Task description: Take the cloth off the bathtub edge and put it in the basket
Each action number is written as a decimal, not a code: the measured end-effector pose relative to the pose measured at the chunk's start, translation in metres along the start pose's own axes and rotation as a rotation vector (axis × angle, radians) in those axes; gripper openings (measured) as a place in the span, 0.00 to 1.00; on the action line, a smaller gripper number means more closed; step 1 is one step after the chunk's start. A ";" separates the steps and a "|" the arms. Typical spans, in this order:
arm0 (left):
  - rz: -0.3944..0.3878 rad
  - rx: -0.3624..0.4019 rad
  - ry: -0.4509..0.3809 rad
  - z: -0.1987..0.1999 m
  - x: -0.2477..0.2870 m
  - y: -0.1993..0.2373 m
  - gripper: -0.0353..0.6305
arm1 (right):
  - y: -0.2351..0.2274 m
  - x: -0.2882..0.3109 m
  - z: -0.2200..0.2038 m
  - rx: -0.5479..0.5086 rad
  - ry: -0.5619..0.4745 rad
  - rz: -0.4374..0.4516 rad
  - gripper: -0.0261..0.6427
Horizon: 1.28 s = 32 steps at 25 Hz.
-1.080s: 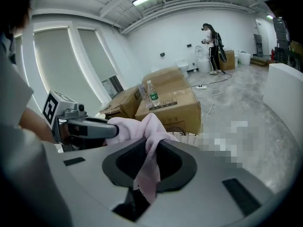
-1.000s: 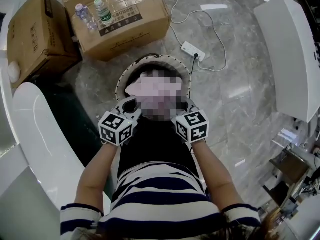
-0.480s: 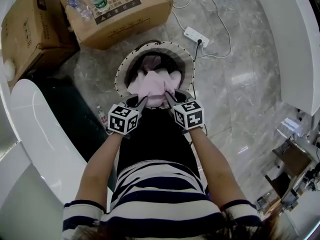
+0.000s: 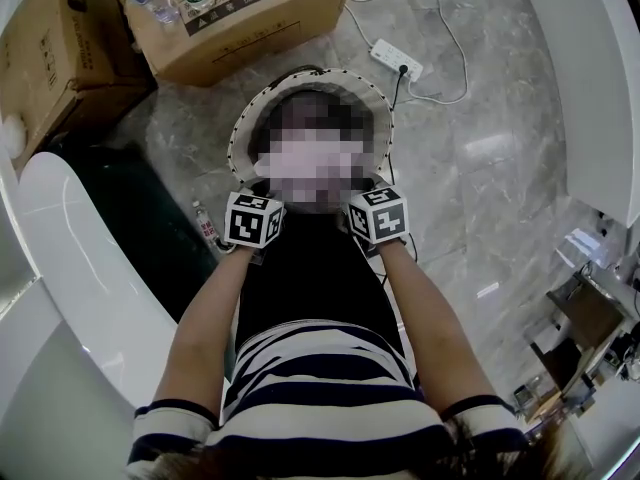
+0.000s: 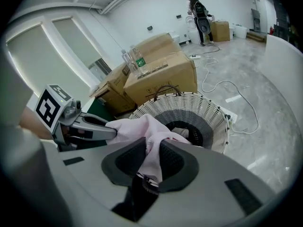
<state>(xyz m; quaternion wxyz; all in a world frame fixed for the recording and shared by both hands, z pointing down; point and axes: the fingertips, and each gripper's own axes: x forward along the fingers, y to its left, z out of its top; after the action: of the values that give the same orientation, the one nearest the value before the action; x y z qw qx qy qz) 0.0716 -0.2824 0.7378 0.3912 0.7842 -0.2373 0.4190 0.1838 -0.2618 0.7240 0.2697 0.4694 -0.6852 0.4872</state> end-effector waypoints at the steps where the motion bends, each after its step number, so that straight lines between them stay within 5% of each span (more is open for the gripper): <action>1: 0.024 0.002 0.001 0.000 0.000 0.004 0.16 | 0.000 -0.001 0.000 0.001 -0.003 0.000 0.17; 9: 0.069 -0.007 -0.083 0.015 -0.013 0.008 0.24 | 0.004 -0.011 0.008 -0.021 -0.057 -0.010 0.20; 16: 0.056 -0.053 -0.173 0.032 -0.026 -0.002 0.12 | 0.015 -0.016 0.008 -0.030 -0.075 0.002 0.15; 32: -0.015 -0.084 -0.266 0.043 -0.072 -0.039 0.10 | 0.014 -0.067 0.008 0.018 -0.156 -0.045 0.09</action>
<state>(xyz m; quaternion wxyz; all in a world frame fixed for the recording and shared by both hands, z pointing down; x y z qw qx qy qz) 0.0799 -0.2915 0.6462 0.3919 0.8176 -0.2986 0.2979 0.1996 -0.2425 0.6604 0.2220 0.5237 -0.6890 0.4492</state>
